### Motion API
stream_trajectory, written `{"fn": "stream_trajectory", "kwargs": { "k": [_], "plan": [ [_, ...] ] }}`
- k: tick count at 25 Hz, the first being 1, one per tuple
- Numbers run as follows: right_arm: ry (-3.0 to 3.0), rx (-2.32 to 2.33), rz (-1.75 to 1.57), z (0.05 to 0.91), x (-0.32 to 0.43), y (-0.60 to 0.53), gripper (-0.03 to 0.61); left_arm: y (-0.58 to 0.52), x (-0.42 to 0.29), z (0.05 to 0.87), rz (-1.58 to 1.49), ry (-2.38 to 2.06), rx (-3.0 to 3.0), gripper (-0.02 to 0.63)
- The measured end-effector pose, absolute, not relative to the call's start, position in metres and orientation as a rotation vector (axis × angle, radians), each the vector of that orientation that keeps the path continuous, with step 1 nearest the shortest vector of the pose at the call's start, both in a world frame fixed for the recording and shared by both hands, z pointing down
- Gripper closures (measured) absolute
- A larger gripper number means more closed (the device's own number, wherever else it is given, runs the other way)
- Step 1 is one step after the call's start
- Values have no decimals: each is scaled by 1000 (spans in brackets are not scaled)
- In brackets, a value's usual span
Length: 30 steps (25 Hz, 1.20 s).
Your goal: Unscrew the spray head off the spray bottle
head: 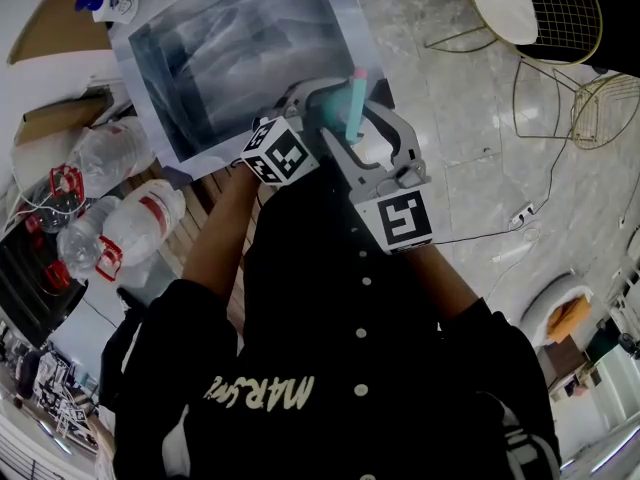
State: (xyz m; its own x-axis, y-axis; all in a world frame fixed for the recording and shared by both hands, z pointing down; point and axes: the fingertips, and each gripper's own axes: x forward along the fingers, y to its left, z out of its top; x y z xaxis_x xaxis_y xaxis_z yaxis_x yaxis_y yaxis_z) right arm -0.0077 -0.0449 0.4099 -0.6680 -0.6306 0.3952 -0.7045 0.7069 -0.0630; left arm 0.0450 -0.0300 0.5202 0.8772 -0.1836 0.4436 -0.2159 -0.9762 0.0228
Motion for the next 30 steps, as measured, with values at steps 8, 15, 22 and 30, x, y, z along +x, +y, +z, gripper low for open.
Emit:
{"fn": "stream_trajectory", "kwargs": {
  "k": [8,15,22,30],
  "plan": [
    [-2580,1109,284,410,-6,-52,411,-29,45,520,693,-327,2971,212],
    [-2638,1062,232,409,-8,-51,414,-30,45,521,687,-336,2970,212],
    [-2695,1078,246,396,-7,-53,416,-30,45,520,688,-335,2974,212],
    [-2775,1139,276,365,2,-52,416,-26,46,520,684,-330,2987,212]
  ]
}}
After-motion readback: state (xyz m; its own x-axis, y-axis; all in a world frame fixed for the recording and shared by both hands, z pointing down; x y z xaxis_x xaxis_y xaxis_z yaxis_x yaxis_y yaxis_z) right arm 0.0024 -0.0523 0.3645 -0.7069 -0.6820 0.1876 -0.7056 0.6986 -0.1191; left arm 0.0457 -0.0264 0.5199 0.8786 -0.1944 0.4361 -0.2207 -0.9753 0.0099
